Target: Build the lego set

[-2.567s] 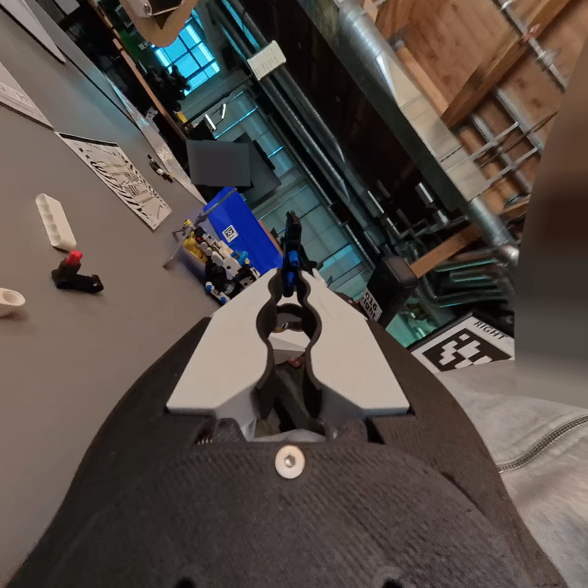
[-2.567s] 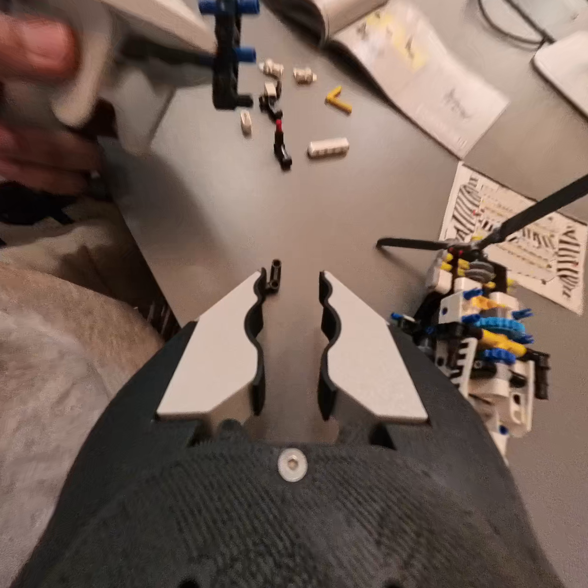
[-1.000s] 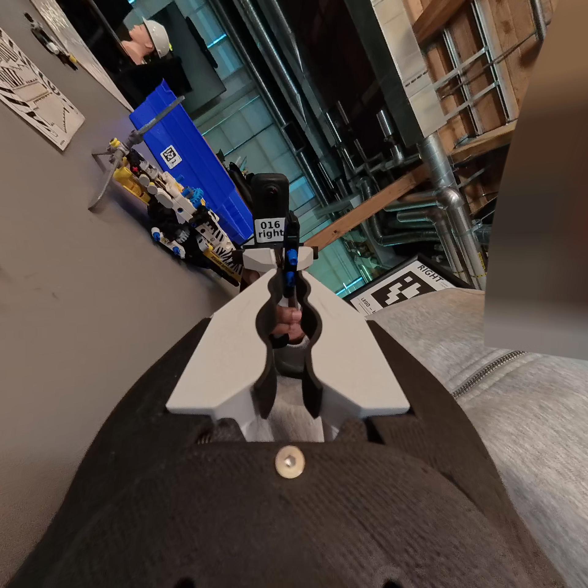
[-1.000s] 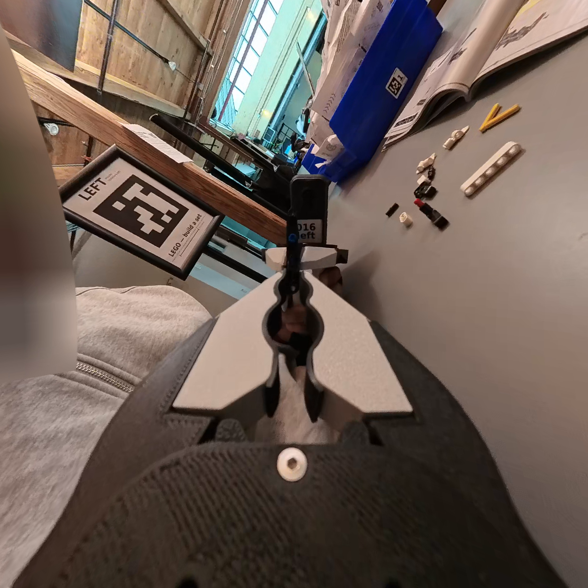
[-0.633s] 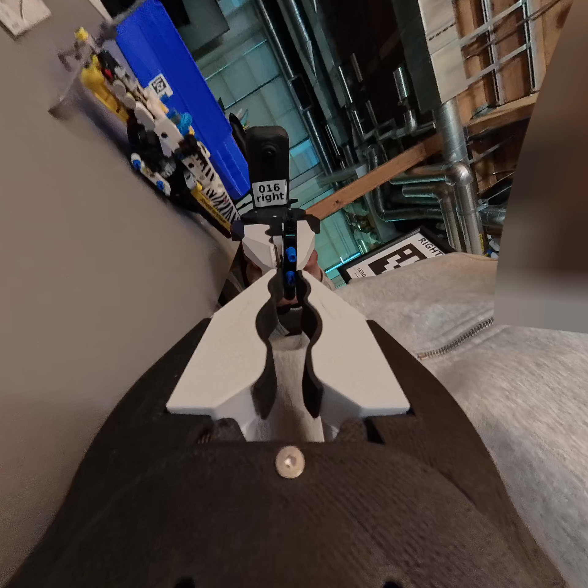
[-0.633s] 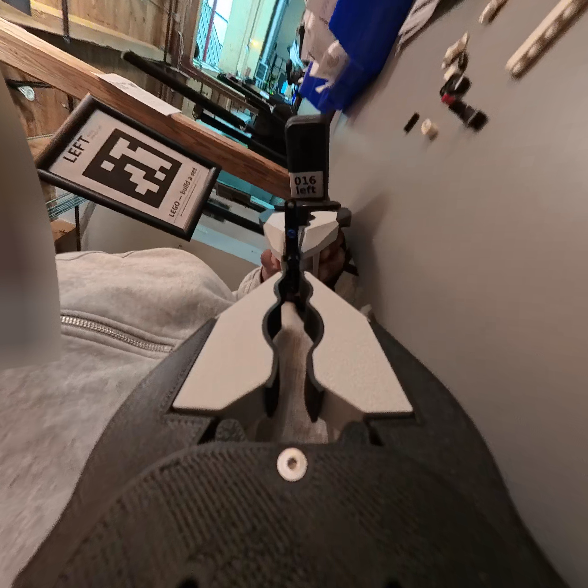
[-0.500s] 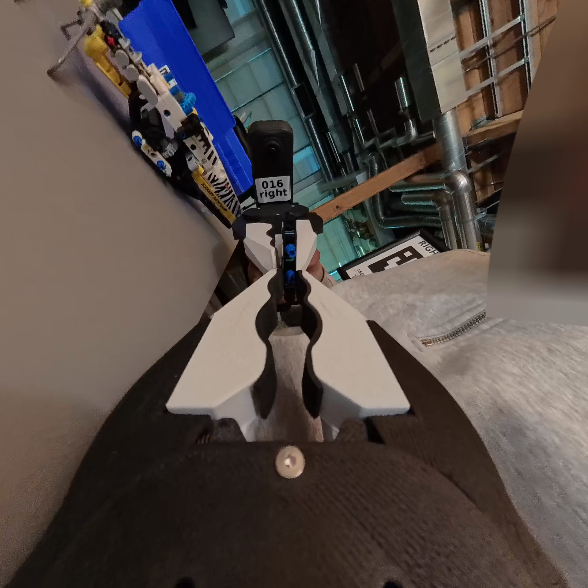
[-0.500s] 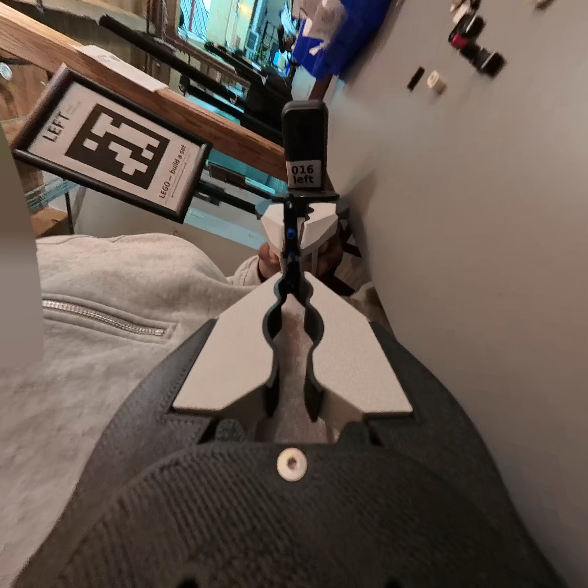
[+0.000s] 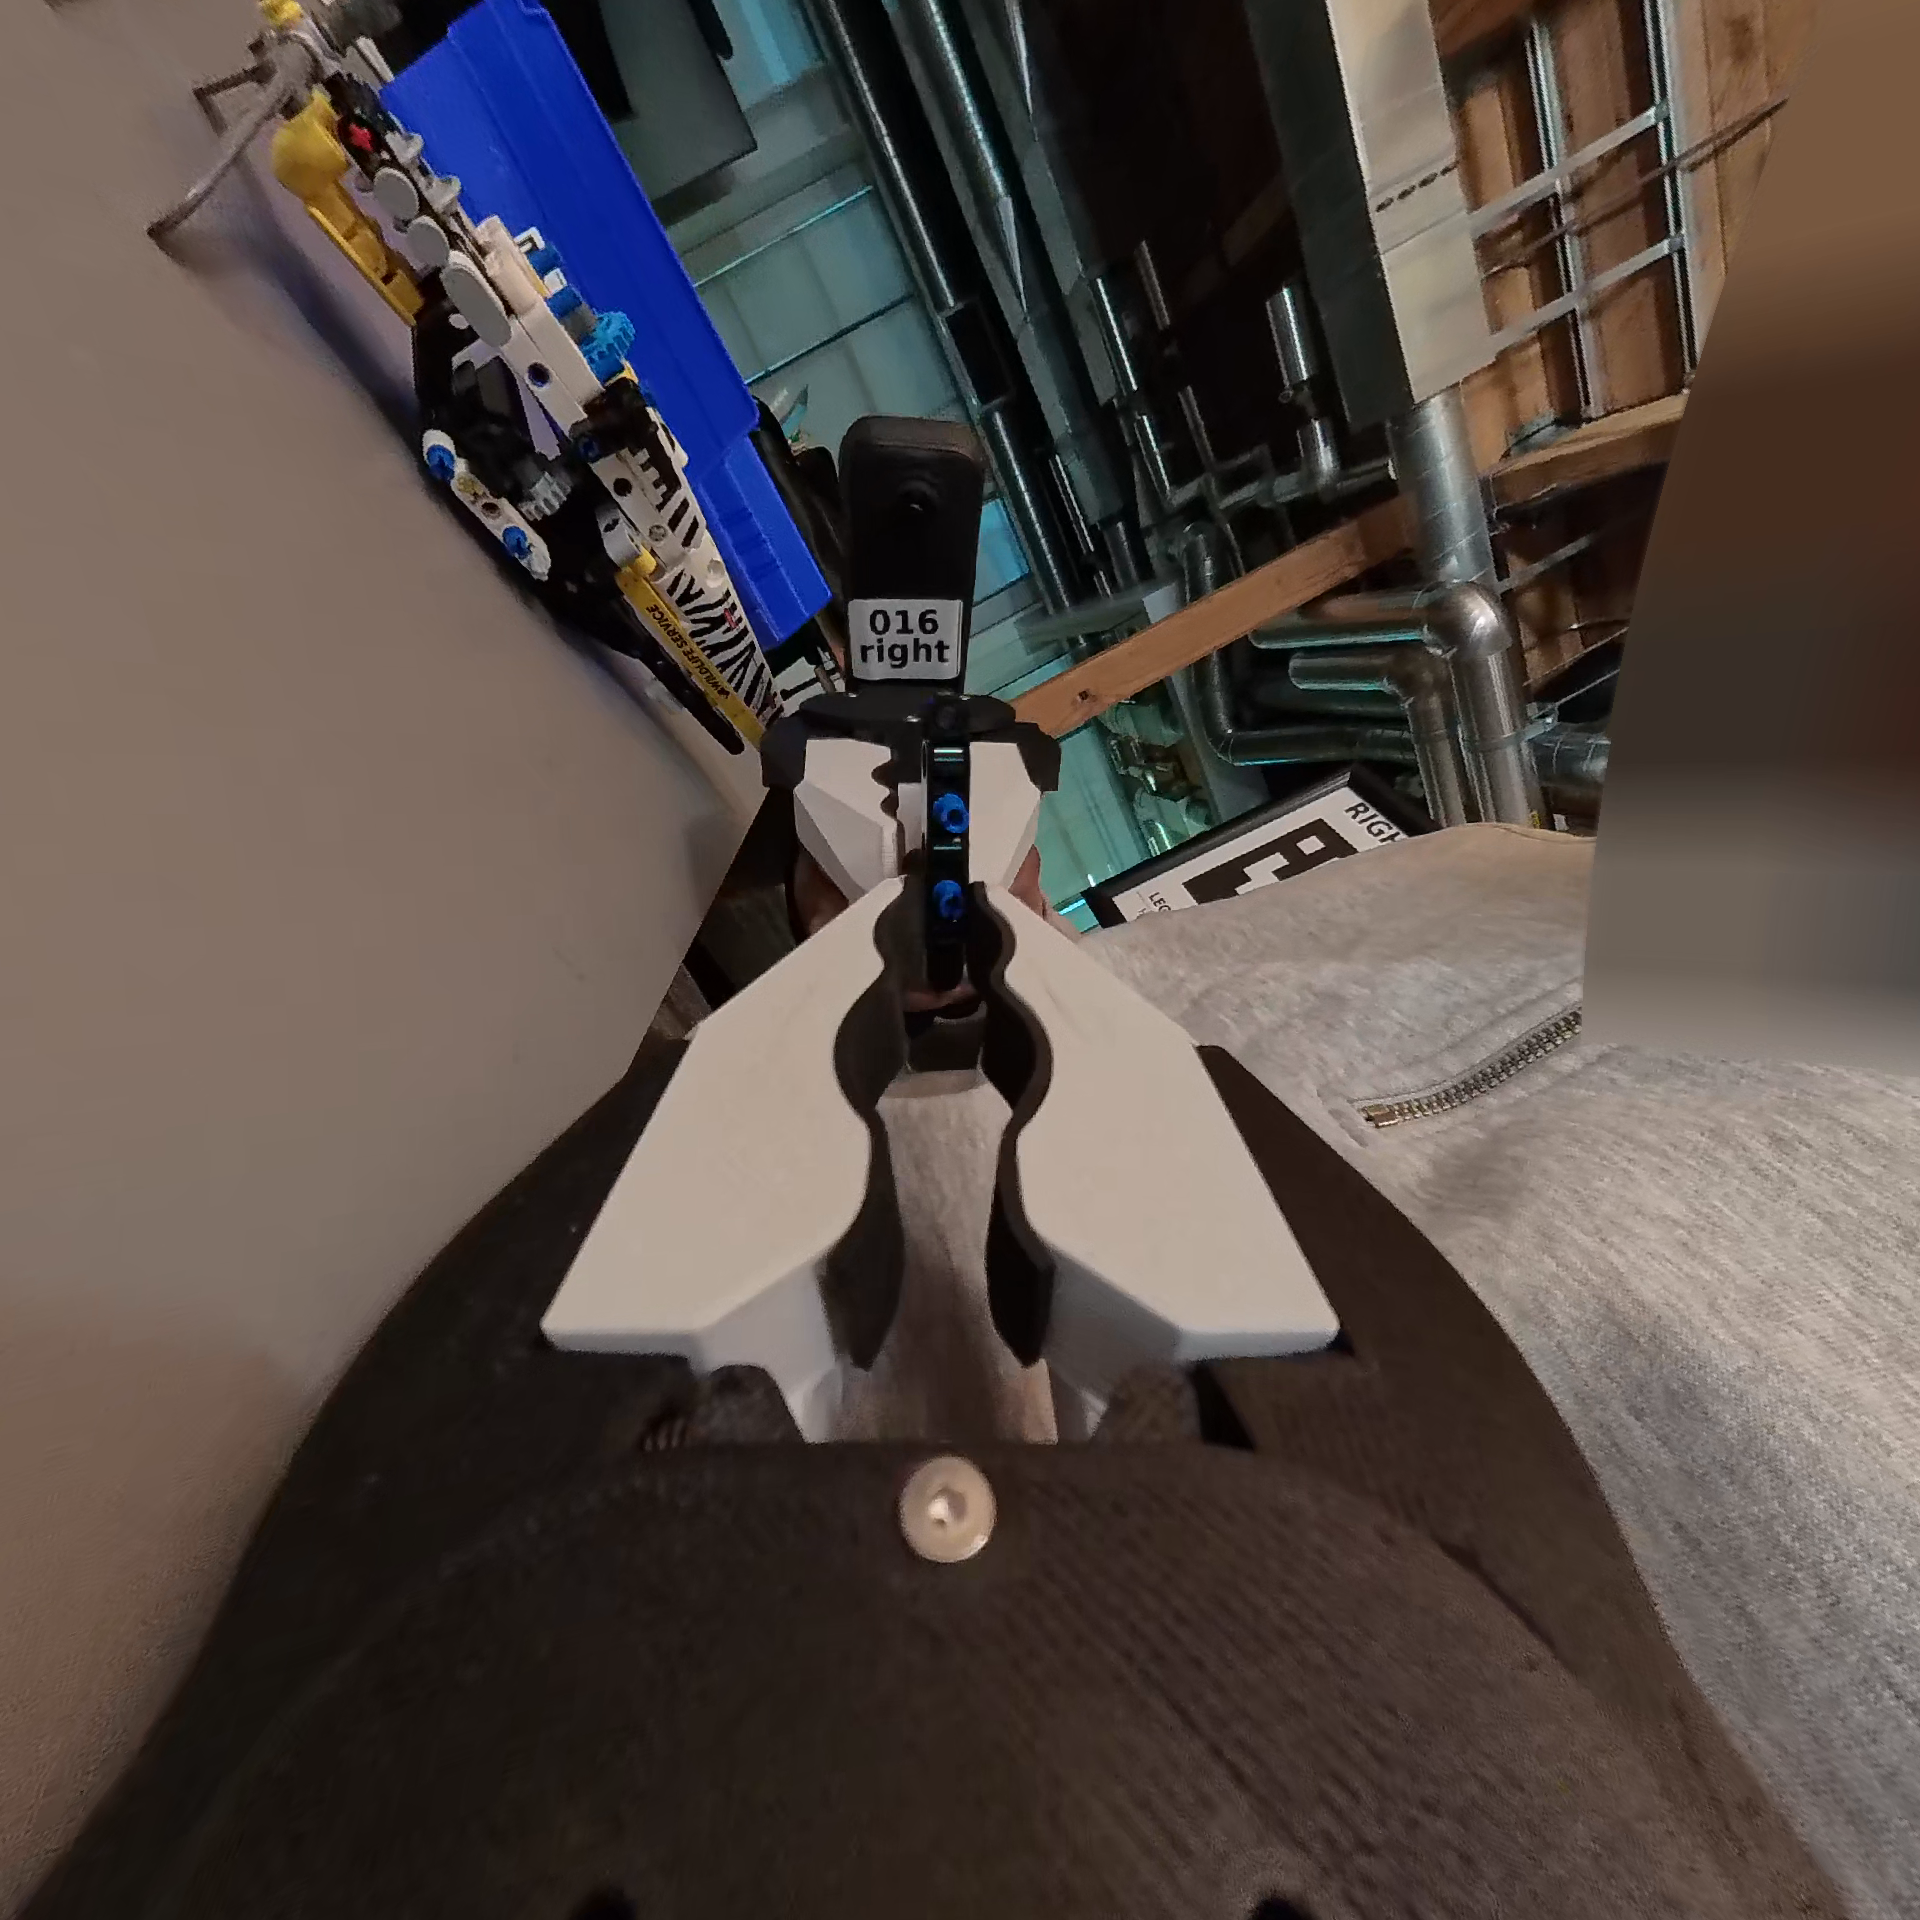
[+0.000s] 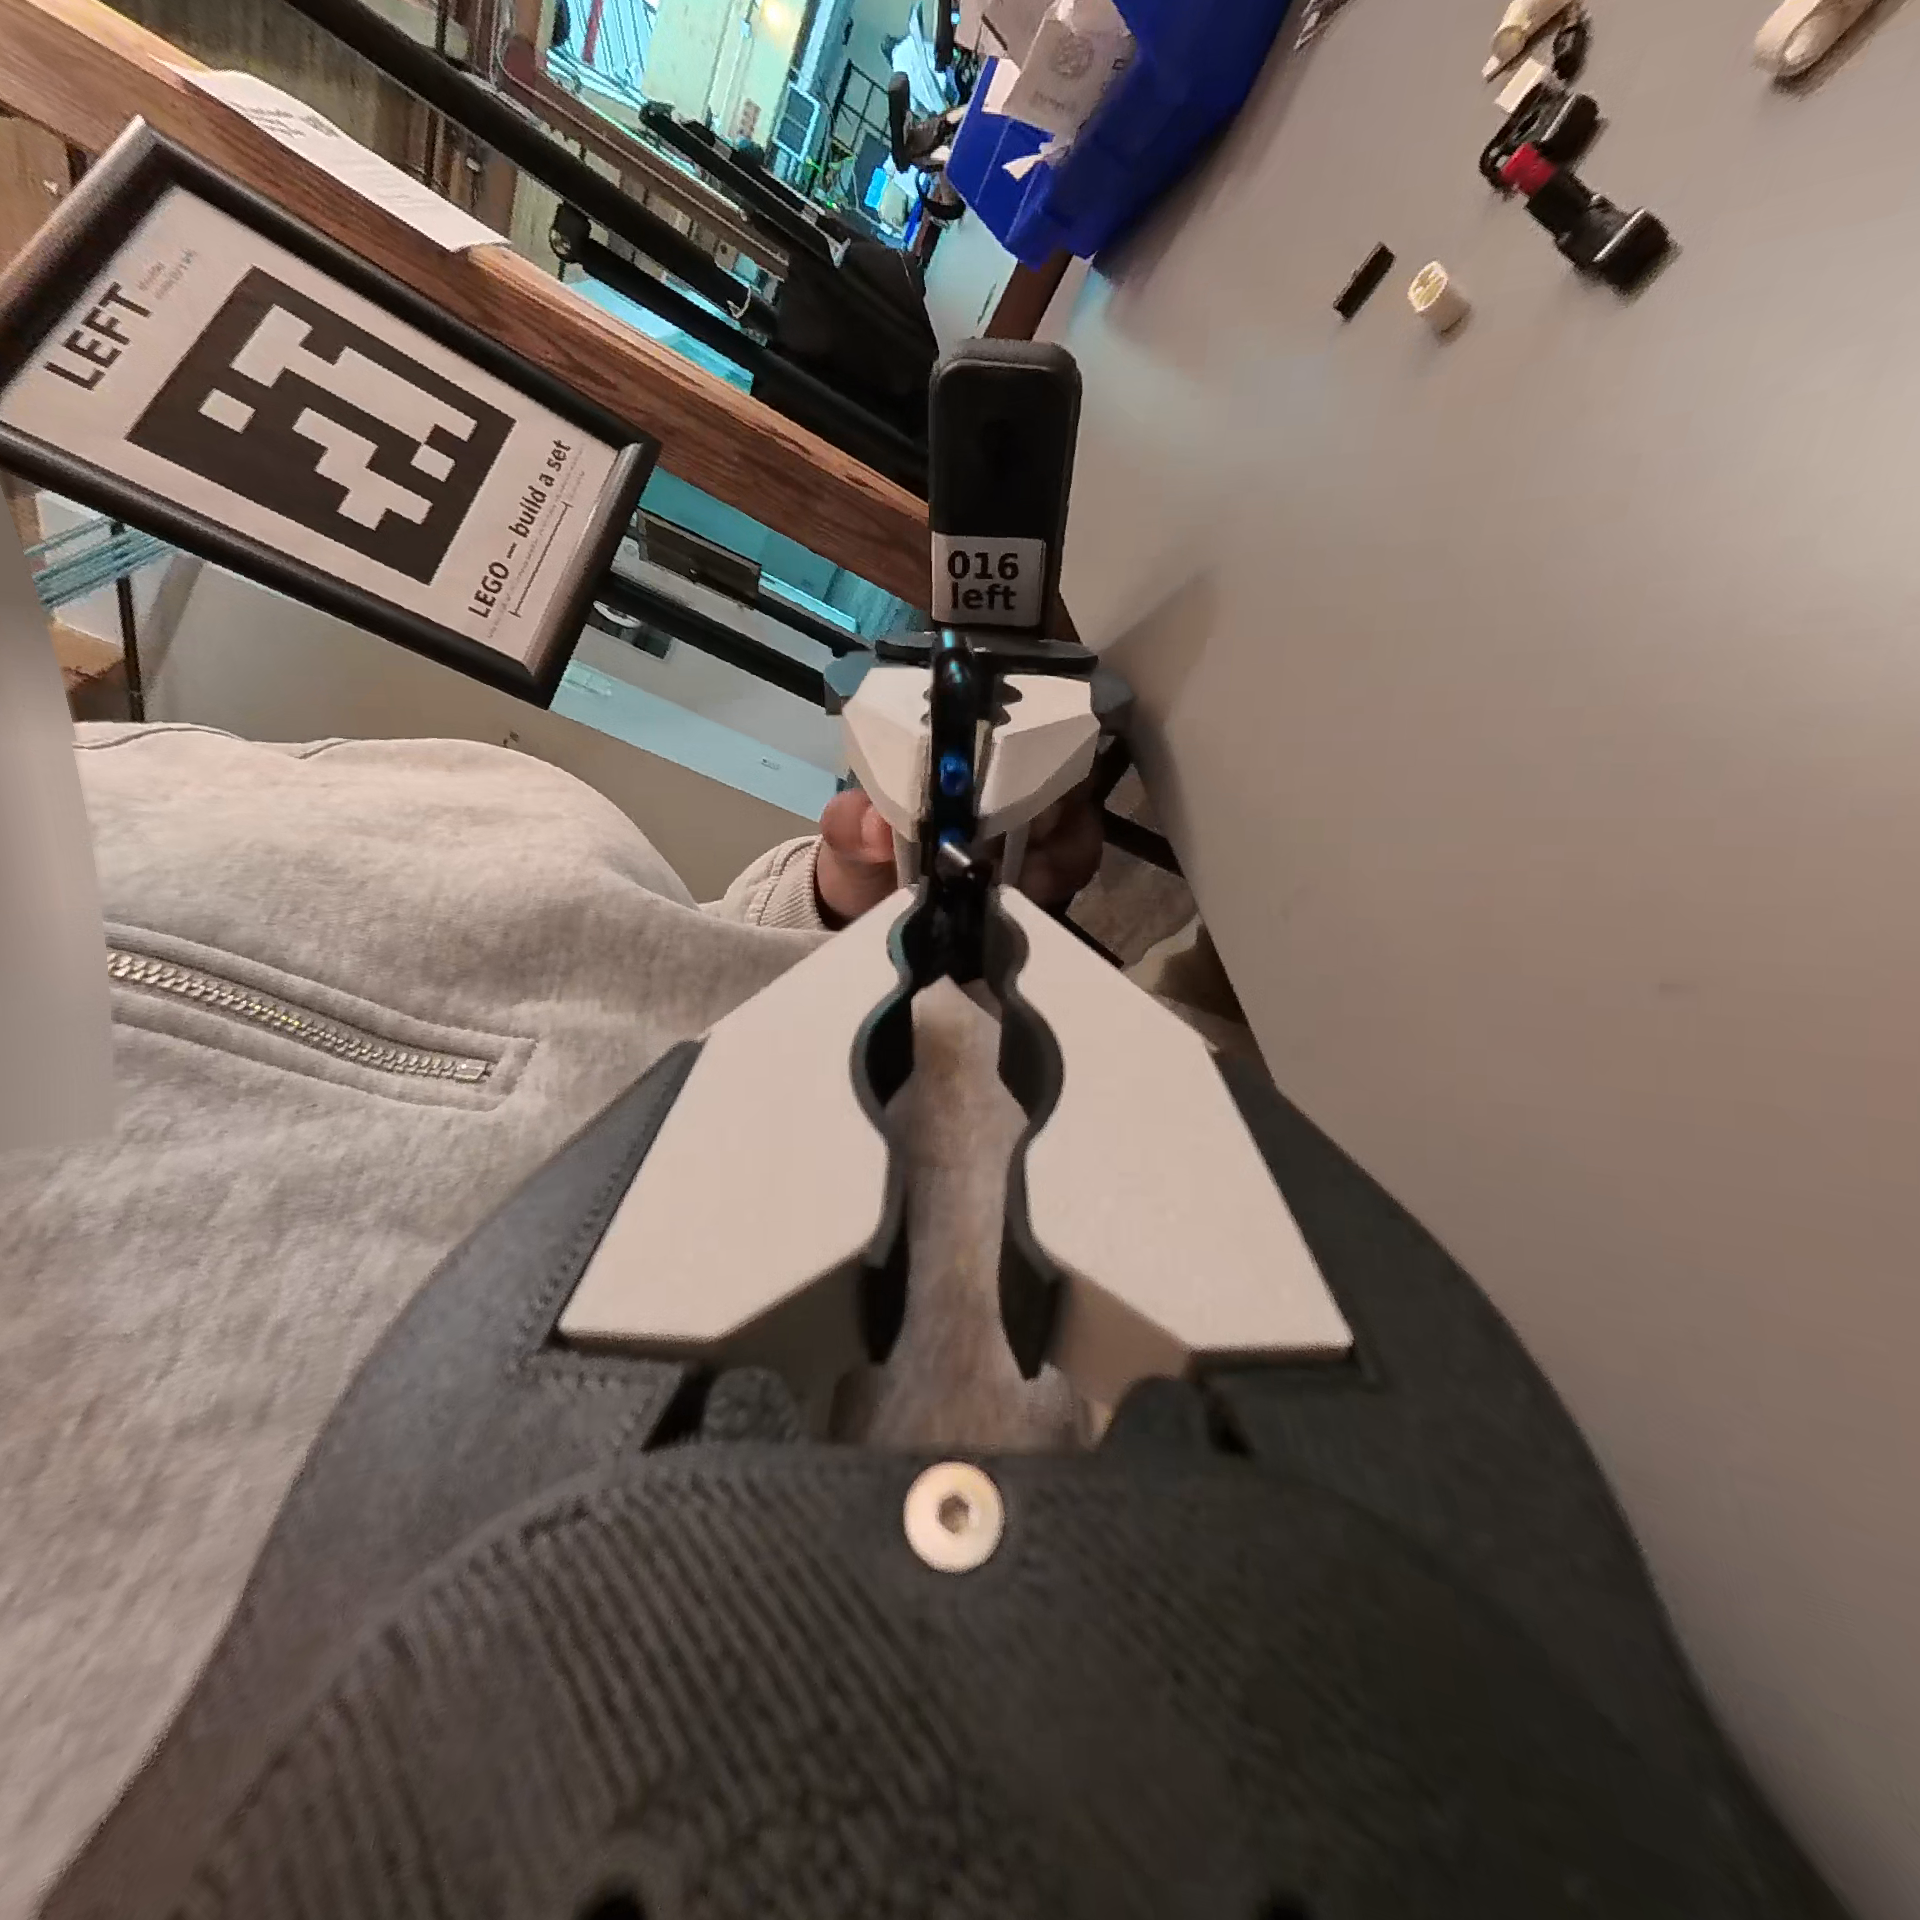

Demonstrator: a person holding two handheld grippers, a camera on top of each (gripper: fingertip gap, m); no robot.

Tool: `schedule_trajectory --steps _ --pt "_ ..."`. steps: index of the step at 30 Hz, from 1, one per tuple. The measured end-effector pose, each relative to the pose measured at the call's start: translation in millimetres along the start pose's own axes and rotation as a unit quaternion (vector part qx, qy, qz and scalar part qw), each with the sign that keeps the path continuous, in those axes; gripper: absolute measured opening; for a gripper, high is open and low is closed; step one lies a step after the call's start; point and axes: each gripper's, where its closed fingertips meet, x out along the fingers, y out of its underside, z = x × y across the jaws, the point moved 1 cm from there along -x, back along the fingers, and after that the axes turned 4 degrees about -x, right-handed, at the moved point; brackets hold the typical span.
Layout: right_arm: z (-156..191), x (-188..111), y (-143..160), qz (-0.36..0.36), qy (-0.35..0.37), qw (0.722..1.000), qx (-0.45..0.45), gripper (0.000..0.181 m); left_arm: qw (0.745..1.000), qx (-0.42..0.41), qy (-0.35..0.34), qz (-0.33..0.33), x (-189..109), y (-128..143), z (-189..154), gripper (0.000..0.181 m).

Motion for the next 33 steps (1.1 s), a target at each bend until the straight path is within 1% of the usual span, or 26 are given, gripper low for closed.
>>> schedule_trajectory --steps 7,14,20,28,30,33 --pt "1 -4 -3 -0.013 0.000 1.000 -0.002 0.005 1.000 -0.004 -0.007 -0.004 0 -1 3 0.004" --pt "5 -4 -3 -0.013 -0.020 1.000 0.001 0.004 1.000 -0.004 0.013 0.002 0 0 -2 0.004" --pt "15 -4 6 0.014 -0.048 0.999 0.008 0.004 0.999 -0.003 0.033 0.017 -1 10 -9 0.004" --pt "21 -1 20 0.027 -0.092 0.995 0.038 0.004 0.998 -0.026 0.051 0.007 -4 24 -13 0.004" --pt "19 -1 22 0.027 -0.087 0.995 0.035 0.004 0.999 -0.031 0.041 0.003 -3 25 -11 0.005" --pt "20 -2 22 0.030 -0.082 0.996 0.028 0.004 0.998 -0.036 0.045 0.004 -3 25 -12 0.005"
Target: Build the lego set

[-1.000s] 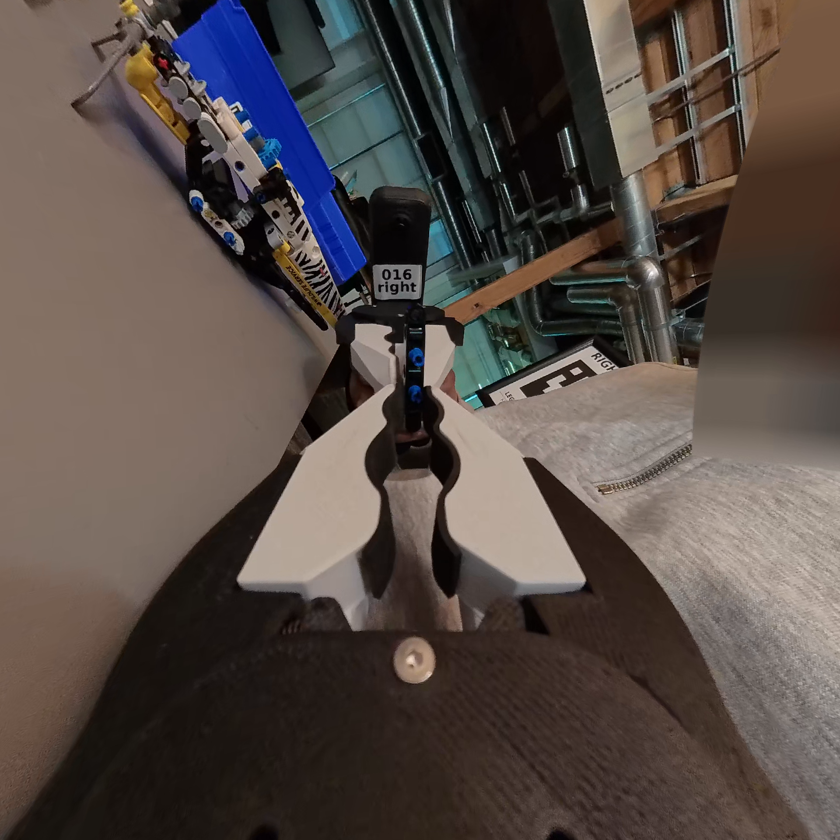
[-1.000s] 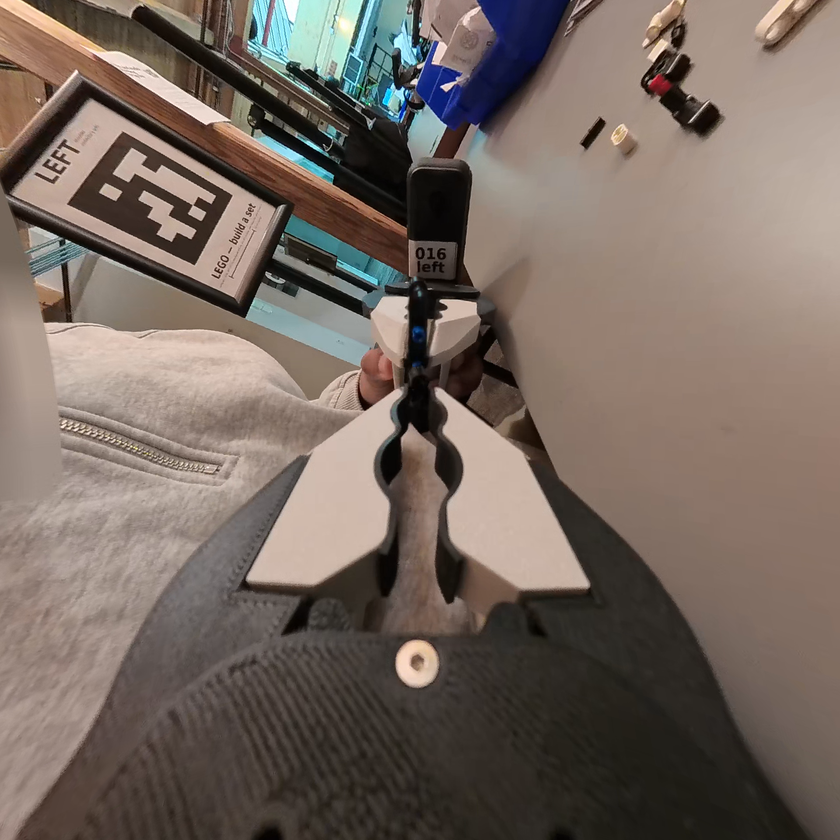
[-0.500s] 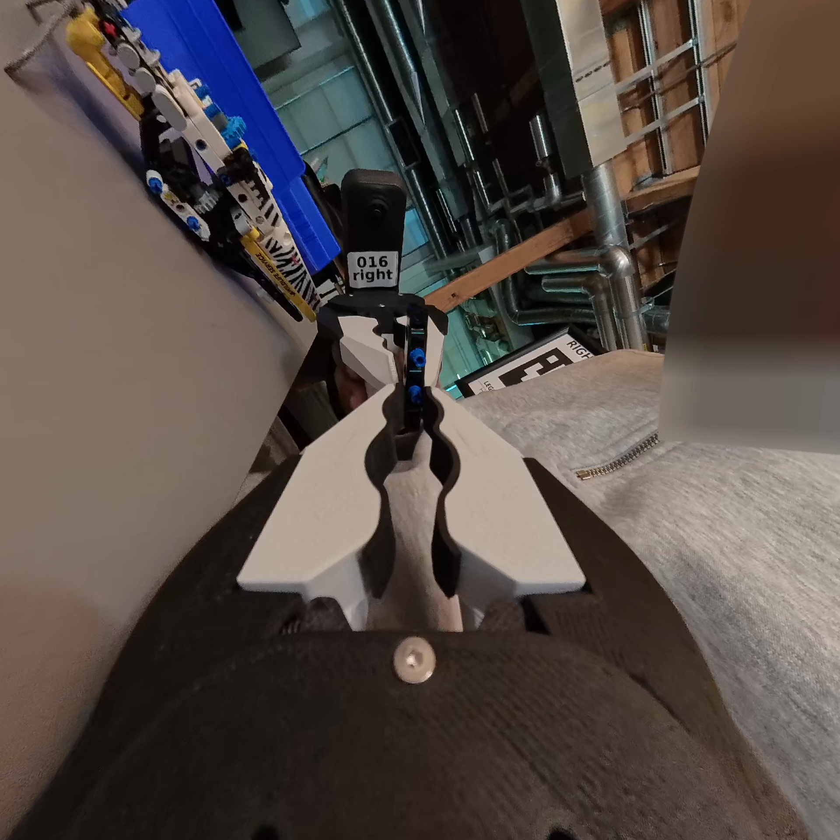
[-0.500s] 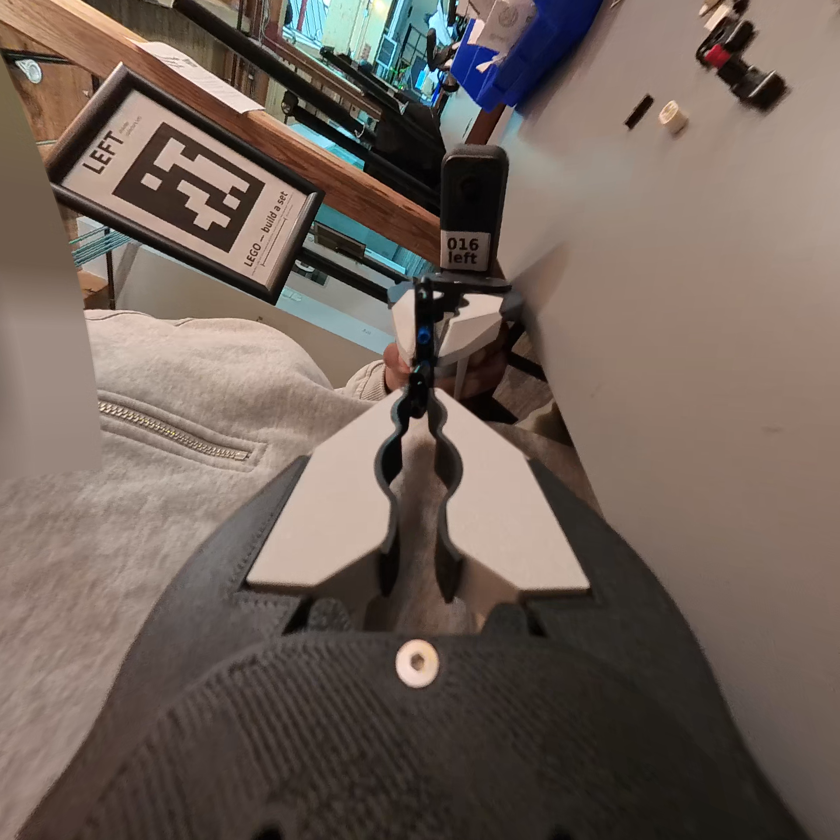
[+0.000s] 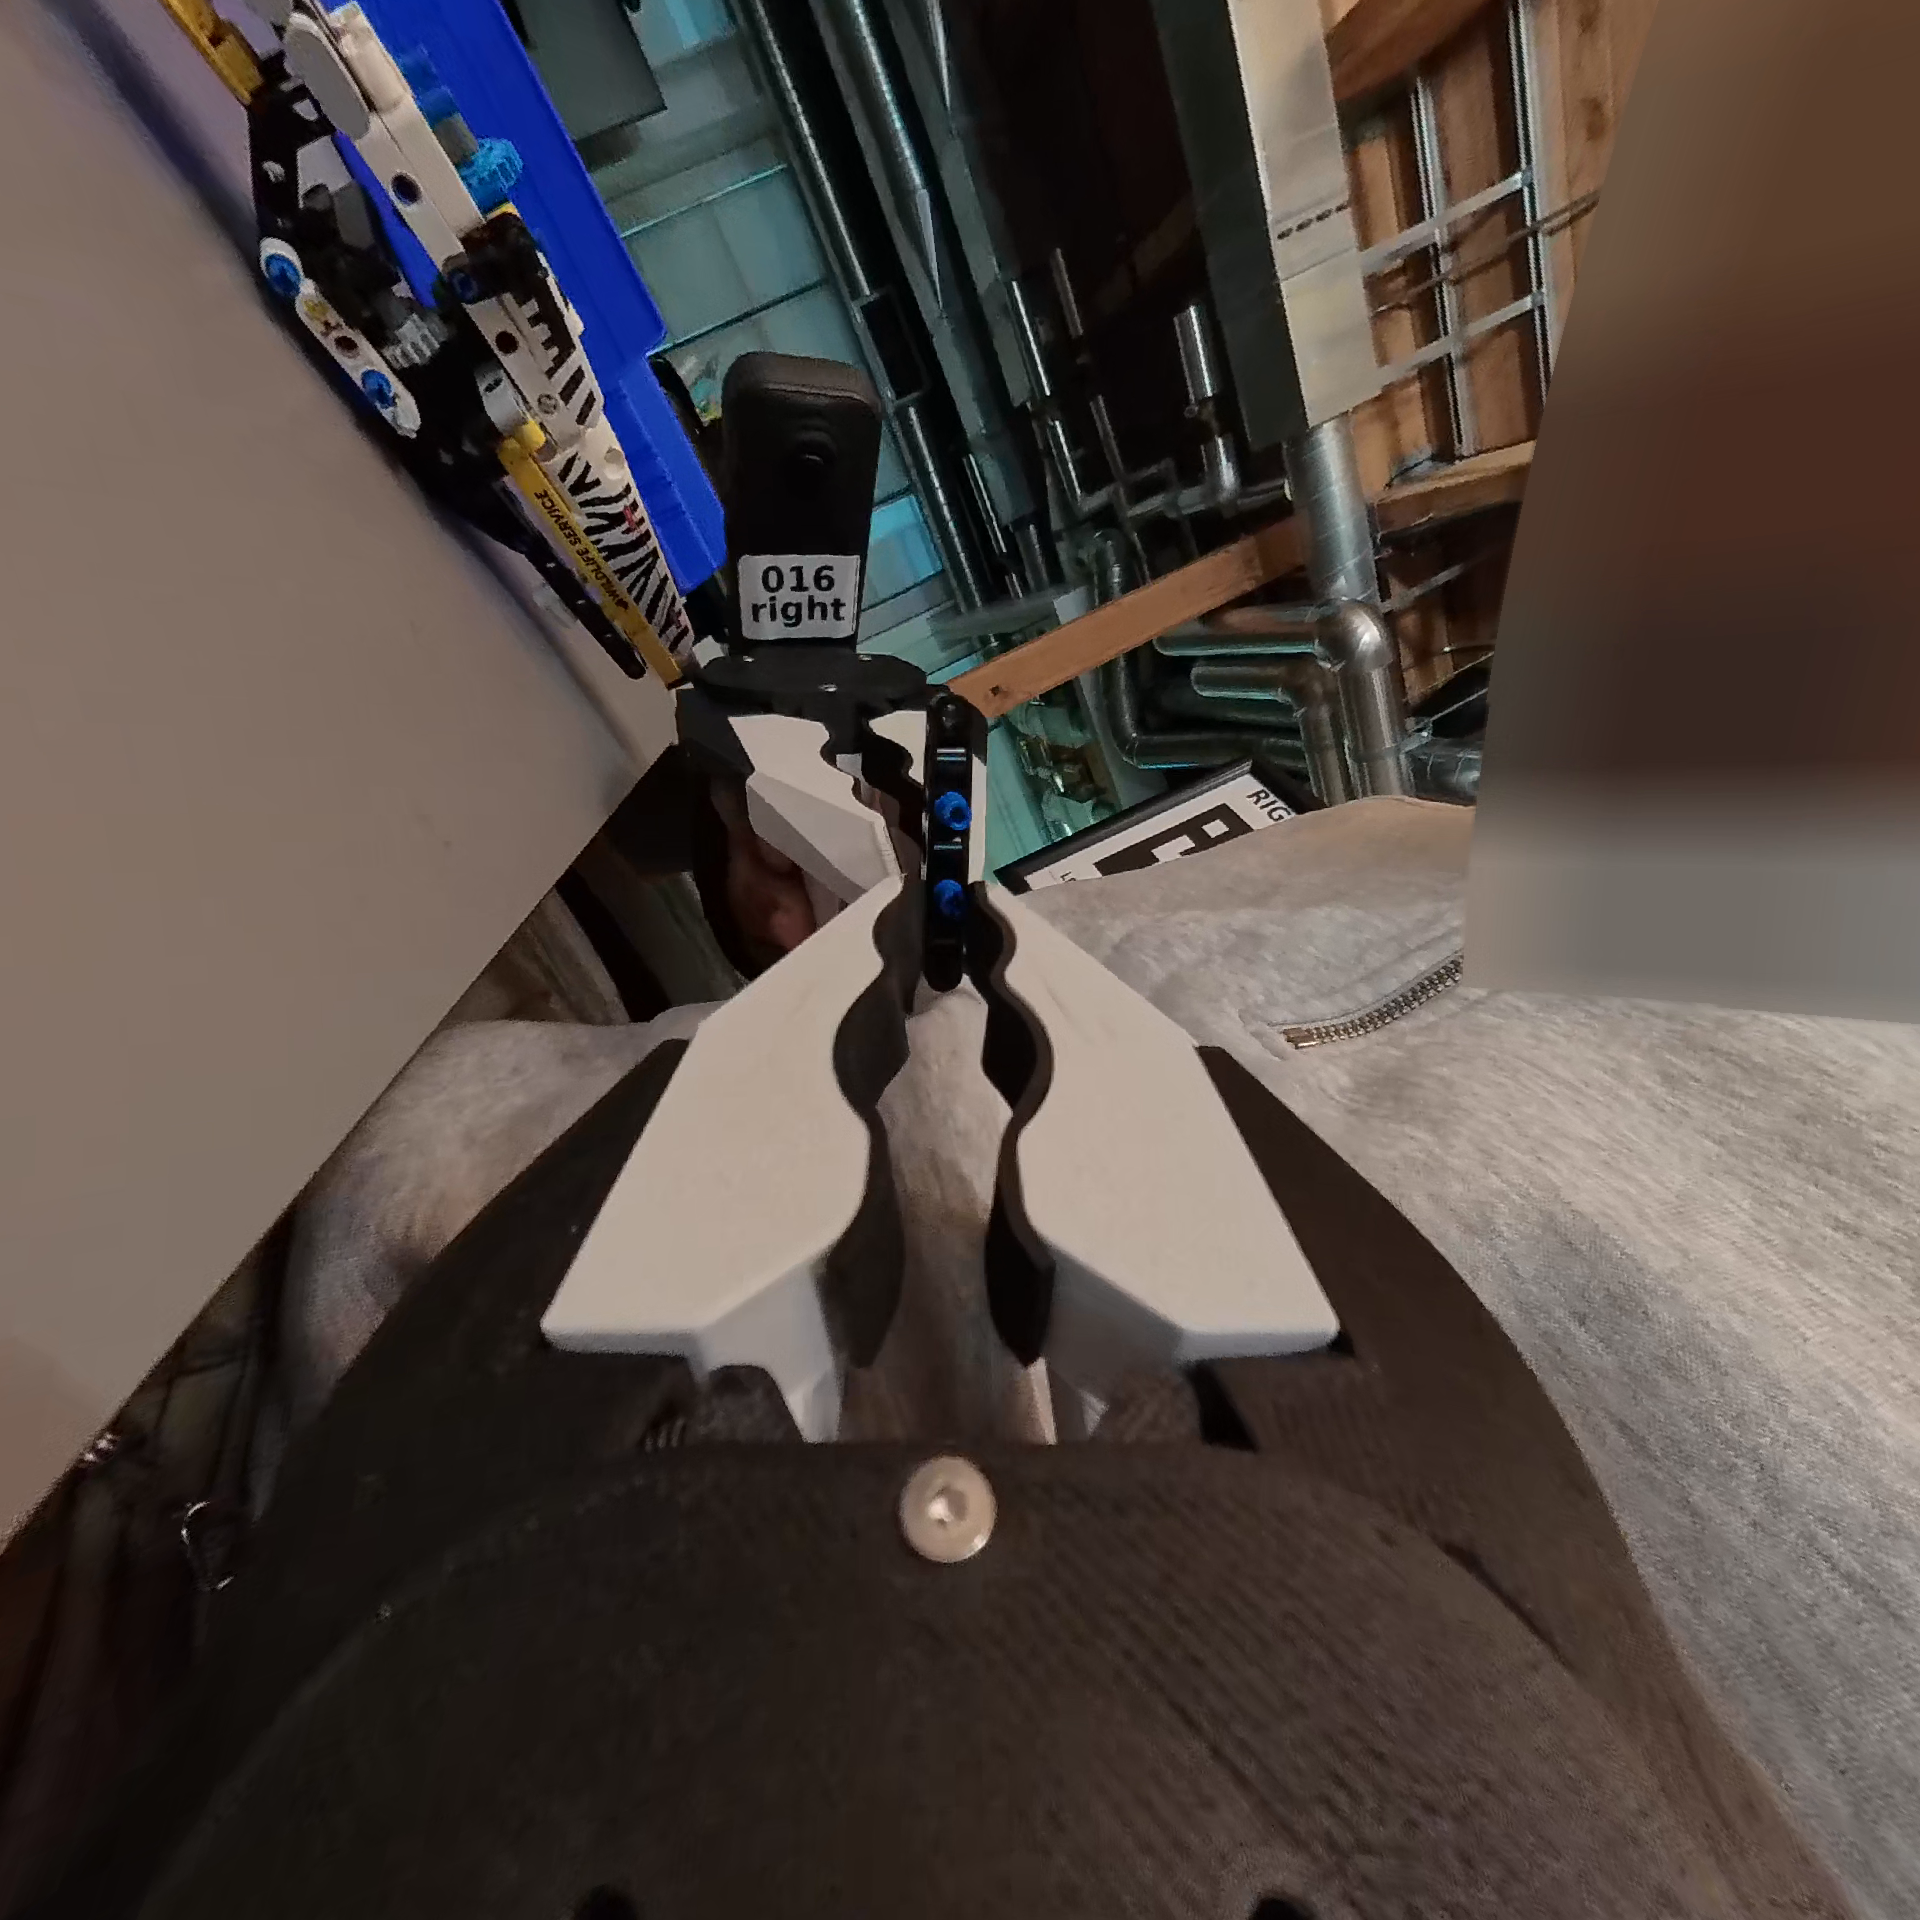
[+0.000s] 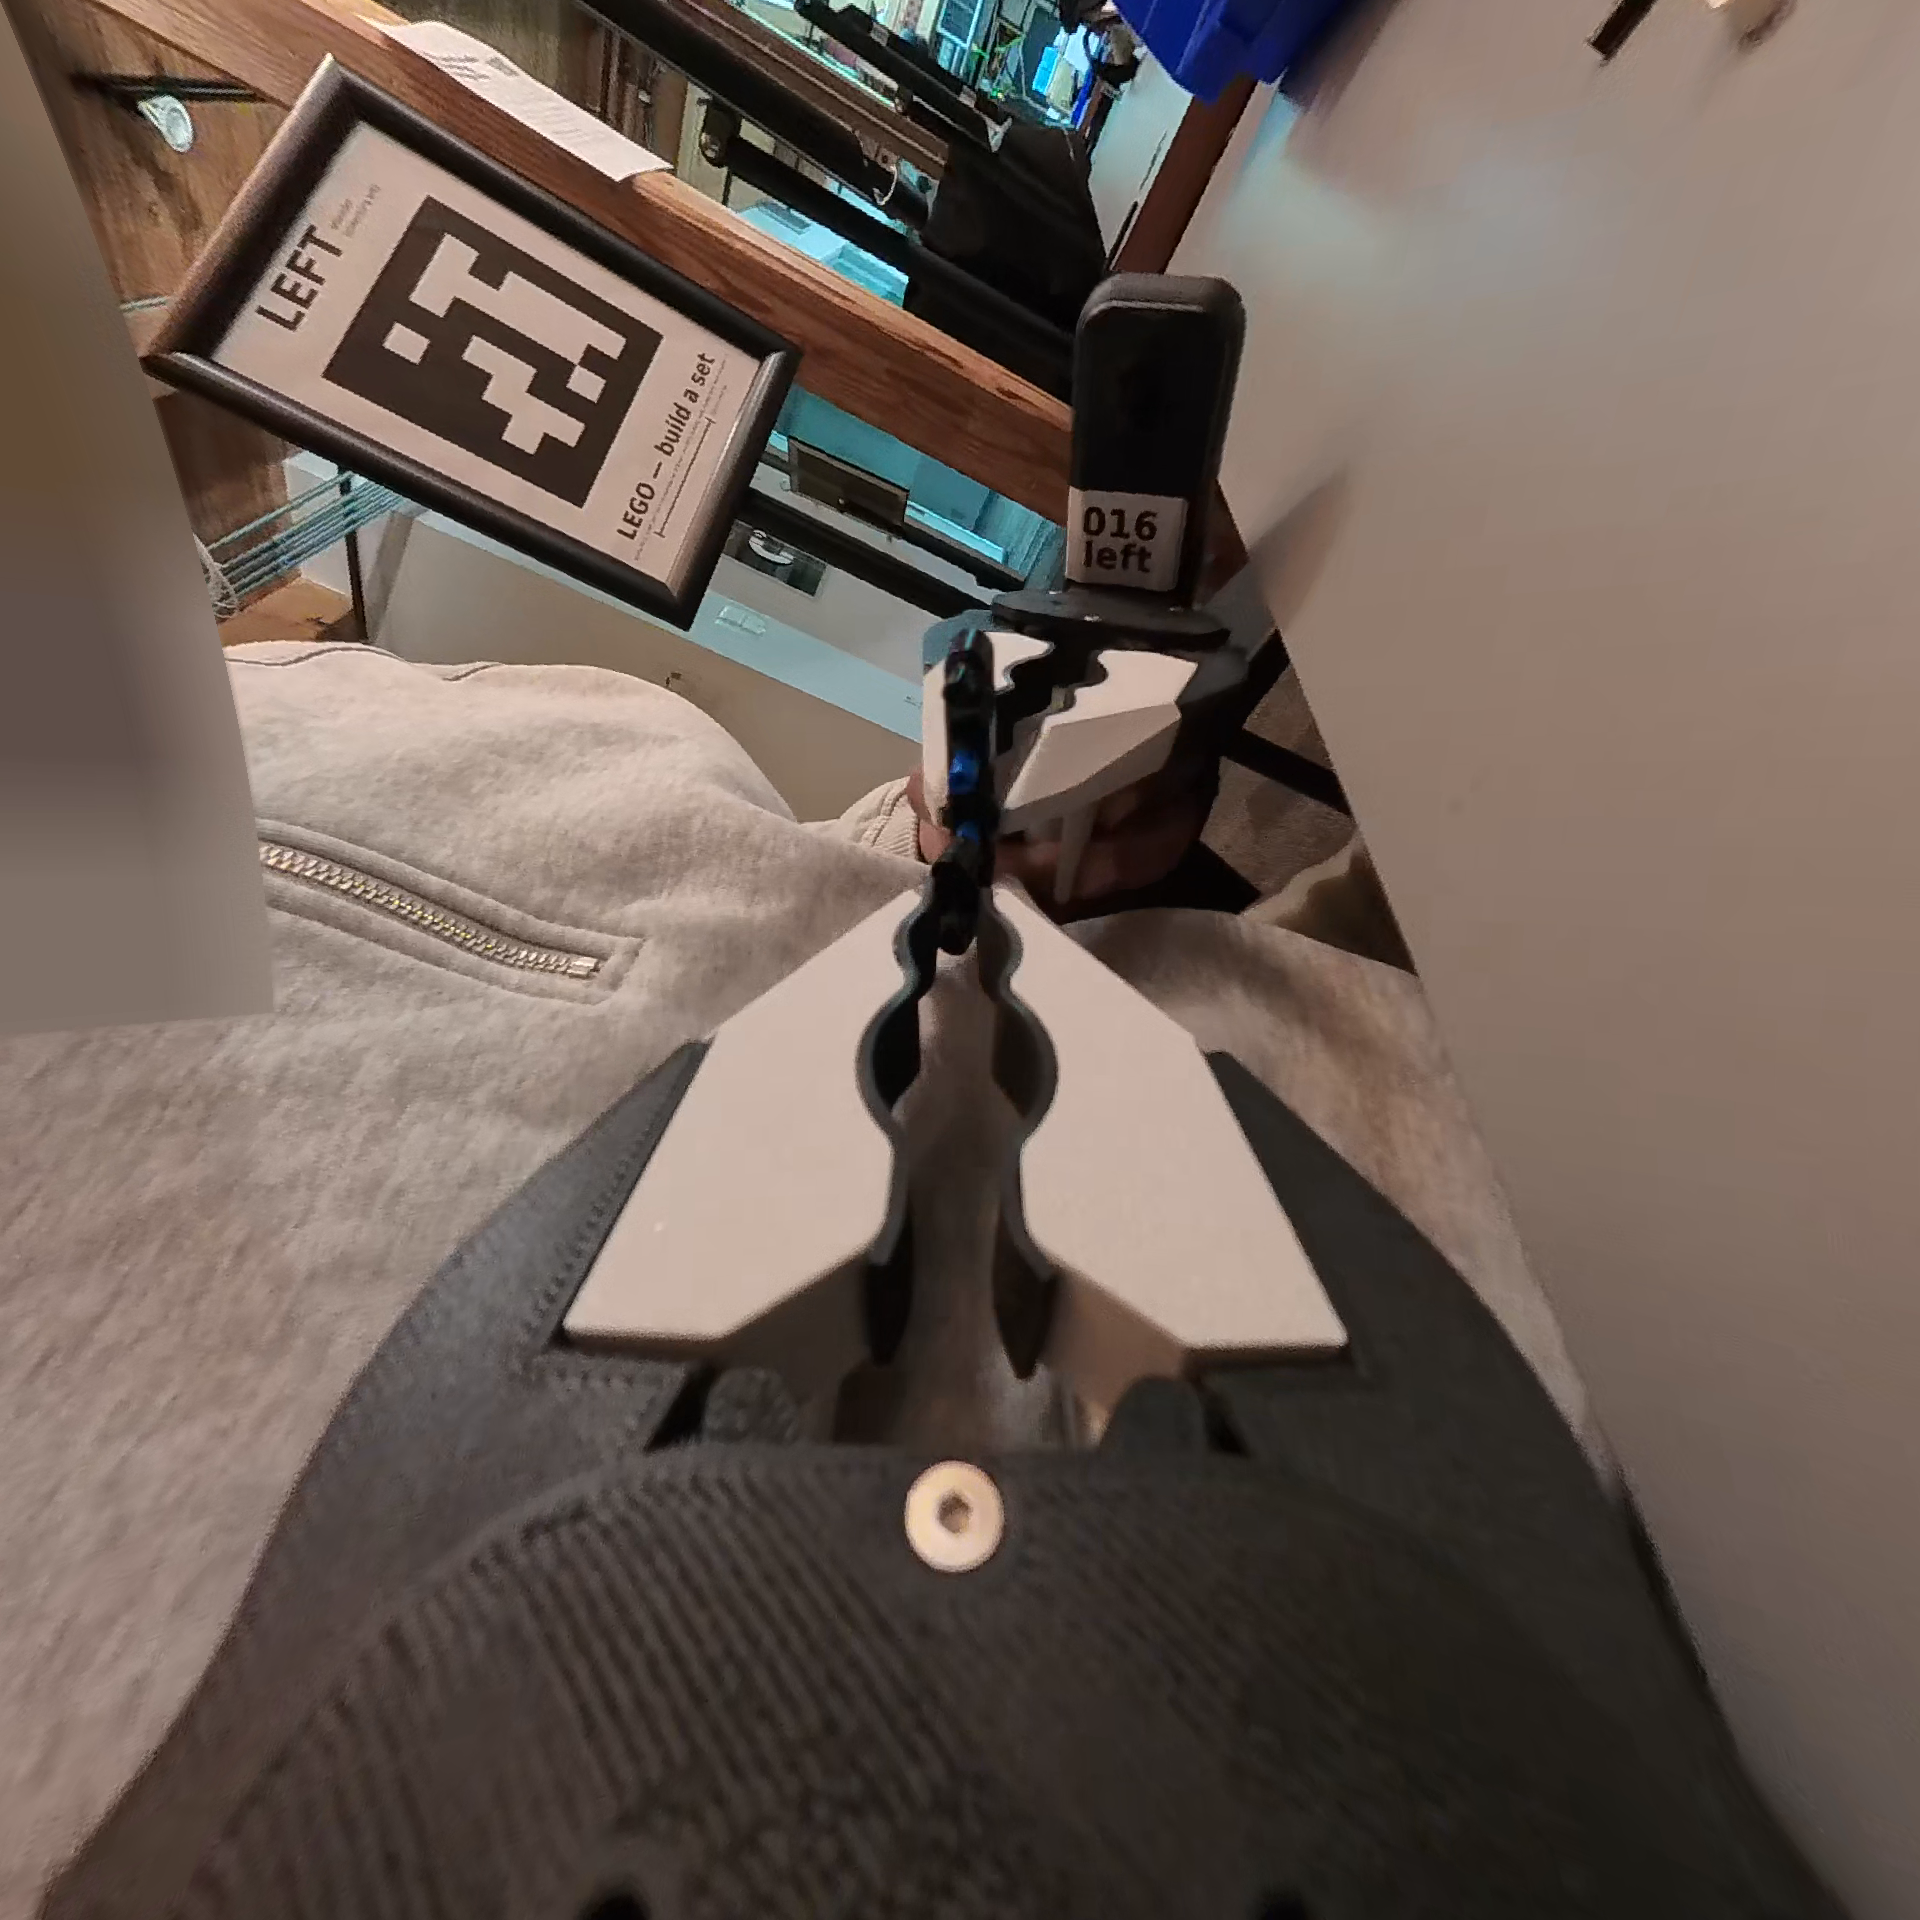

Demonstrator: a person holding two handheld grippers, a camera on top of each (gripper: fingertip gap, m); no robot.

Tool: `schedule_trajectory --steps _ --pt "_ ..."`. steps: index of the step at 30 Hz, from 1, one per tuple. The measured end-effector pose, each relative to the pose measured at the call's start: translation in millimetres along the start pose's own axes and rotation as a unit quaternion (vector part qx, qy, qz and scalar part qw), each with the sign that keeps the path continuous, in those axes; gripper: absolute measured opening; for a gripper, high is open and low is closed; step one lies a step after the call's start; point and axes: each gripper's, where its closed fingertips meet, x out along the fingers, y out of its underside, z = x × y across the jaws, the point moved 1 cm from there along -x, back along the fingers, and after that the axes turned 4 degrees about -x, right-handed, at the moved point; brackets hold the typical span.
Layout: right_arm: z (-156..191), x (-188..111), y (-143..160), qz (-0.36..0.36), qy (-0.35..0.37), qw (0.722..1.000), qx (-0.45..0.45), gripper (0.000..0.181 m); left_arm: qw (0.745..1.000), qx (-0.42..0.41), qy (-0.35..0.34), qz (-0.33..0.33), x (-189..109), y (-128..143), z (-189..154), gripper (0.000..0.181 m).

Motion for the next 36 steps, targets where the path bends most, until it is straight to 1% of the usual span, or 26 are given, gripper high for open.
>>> schedule_trajectory --steps 9,13,19,27,29,33,36 --pt "2.0 1.0 -0.2 -0.022 -0.039 0.999 0.024 0.004 0.999 -0.037 0.032 -0.003 0.2 0.0 -0.2 0.005" --pt "1.4 0.3 -2.3 -0.040 -0.045 0.998 0.026 0.004 0.999 -0.024 0.027 -0.004 0.8 -2.9 -0.5 0.005" --pt "2.7 0.8 -0.9 -0.037 -0.035 0.999 0.012 0.004 1.000 0.000 0.012 0.001 0.3 -0.8 -3.0 0.005" --pt "7.0 2.6 0.0 -0.041 -0.028 0.999 -0.006 0.005 0.999 -0.002 0.031 0.007 0.5 2.0 -7.4 0.005" --pt "5.9 3.0 0.2 -0.043 -0.018 0.999 -0.001 0.013 0.999 0.001 0.034 0.011 1.3 3.2 -8.5 0.005" --pt "7.0 3.3 -2.0 -0.064 -0.010 0.998 0.001 0.007 0.999 0.000 0.035 0.003 0.0 1.5 -8.3 0.005" --pt "6.6 4.3 -2.5 -0.080 0.016 0.997 -0.013 0.005 0.999 0.001 0.032 -0.005 -1.5 0.5 -7.9 0.005"
